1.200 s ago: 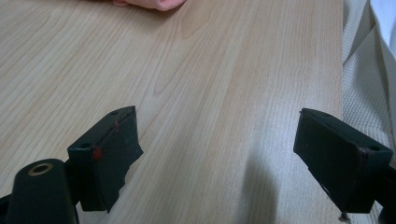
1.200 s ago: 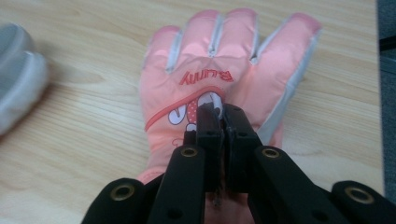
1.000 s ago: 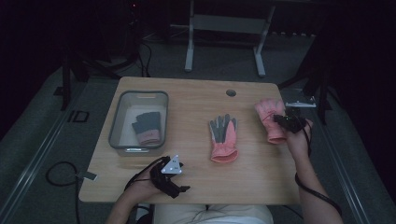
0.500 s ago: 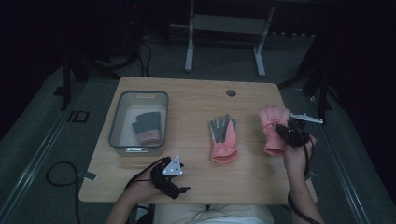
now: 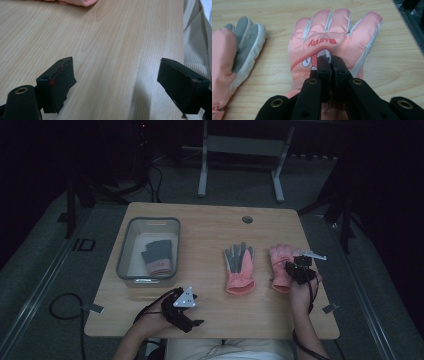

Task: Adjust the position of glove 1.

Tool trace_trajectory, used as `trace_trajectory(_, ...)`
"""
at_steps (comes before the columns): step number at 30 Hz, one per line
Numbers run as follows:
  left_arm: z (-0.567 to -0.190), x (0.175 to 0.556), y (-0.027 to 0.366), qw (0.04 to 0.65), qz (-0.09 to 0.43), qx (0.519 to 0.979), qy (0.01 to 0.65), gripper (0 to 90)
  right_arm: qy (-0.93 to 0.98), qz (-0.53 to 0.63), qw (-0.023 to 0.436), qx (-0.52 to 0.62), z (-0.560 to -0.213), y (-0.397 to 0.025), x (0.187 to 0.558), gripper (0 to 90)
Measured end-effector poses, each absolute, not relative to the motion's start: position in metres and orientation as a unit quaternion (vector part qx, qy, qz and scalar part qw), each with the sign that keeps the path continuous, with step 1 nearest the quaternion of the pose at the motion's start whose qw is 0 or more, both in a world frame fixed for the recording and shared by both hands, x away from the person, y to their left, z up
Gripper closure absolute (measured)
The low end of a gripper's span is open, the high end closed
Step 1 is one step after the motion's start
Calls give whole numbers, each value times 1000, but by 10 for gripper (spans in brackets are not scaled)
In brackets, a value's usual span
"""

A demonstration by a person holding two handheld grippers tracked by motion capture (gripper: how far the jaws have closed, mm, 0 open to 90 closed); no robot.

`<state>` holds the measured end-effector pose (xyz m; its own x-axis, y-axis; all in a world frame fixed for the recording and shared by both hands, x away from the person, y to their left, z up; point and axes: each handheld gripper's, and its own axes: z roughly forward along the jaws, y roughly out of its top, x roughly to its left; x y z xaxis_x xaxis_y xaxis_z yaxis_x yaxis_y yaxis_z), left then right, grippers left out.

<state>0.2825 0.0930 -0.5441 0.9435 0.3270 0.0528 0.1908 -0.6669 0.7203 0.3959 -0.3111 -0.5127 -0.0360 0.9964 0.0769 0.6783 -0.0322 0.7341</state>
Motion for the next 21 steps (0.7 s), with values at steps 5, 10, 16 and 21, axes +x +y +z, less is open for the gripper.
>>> trace_trajectory(5,-544,283,93,385,88,908,142,137,655,305,258,642,-522,-308,401,838)
trace_trajectory(10,-544,283,93,385,87,908,141,137,670,297,265,627,-522,-308,402,774)
trace_trajectory(16,-544,283,93,385,86,908,140,137,713,310,259,573,-502,-322,403,669)
trace_trajectory(21,-543,283,94,393,80,905,142,137,747,307,265,526,-493,-322,408,638)
